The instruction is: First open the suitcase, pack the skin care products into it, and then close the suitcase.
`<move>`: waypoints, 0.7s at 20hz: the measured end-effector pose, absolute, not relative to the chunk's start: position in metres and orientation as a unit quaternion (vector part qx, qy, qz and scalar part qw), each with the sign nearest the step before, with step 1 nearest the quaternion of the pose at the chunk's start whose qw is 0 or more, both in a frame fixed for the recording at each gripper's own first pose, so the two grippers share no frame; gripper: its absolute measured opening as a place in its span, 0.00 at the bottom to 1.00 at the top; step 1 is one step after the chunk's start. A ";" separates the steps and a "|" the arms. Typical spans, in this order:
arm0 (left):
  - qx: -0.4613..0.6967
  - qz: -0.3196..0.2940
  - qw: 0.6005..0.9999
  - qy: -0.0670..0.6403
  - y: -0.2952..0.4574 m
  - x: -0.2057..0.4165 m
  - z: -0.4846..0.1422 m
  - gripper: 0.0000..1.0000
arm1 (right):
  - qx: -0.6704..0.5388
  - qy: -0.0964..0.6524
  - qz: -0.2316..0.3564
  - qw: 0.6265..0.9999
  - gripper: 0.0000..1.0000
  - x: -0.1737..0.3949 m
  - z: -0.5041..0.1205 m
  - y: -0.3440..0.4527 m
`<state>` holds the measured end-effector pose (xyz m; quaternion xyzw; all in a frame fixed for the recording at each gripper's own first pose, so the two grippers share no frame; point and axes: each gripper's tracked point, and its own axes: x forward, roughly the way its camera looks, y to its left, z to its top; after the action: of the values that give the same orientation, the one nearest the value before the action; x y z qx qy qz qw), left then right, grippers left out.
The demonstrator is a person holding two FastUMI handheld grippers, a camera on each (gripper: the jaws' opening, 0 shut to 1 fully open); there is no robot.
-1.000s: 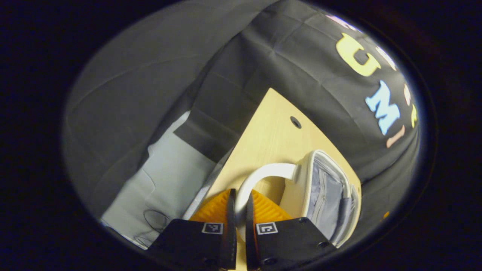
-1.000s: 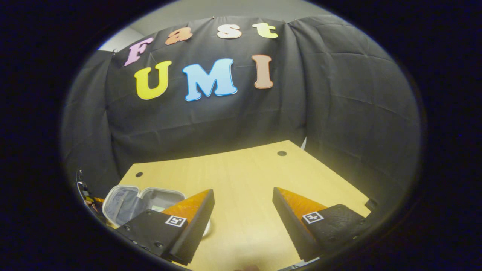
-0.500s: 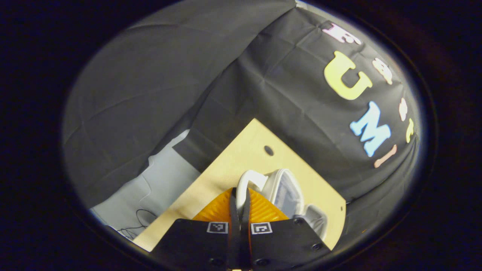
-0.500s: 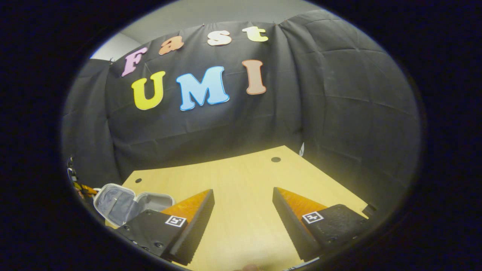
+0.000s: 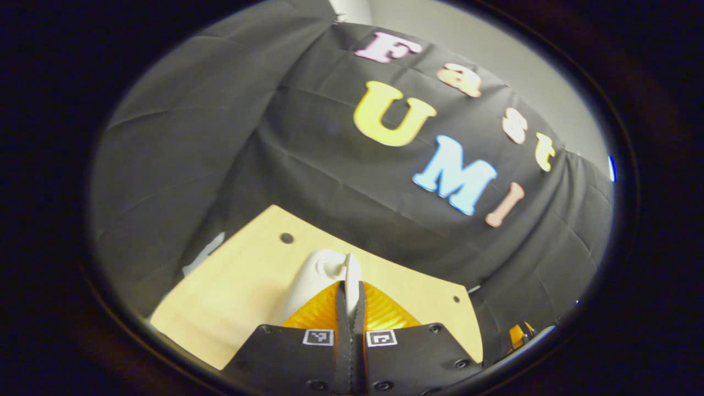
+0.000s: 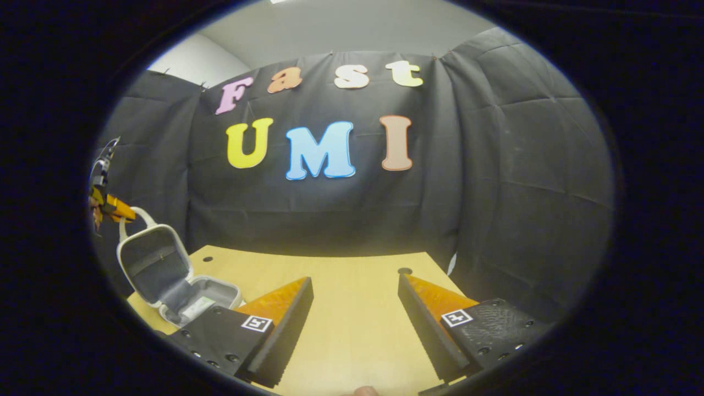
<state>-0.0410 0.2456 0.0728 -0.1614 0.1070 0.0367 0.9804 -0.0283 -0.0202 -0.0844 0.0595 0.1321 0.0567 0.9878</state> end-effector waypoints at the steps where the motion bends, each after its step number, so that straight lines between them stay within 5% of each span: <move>1: -0.143 0.025 0.982 0.118 0.215 -0.037 0.060 0.07 | 0.055 0.131 0.069 0.987 0.95 -0.030 -0.083 -0.021; 7: -0.056 -0.038 0.977 0.201 0.080 0.005 -0.046 0.07 | 0.049 0.144 0.100 0.983 0.95 -0.040 -0.093 -0.020; 14: -0.025 -0.064 0.957 0.282 0.034 0.042 -0.171 0.07 | 0.054 0.176 0.086 0.979 0.95 -0.043 -0.109 -0.014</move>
<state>0.0416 0.0339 -0.1706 -0.0250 0.2825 -0.0637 0.9568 -0.0433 -0.0139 -0.1088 0.0544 0.1763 0.0859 0.9791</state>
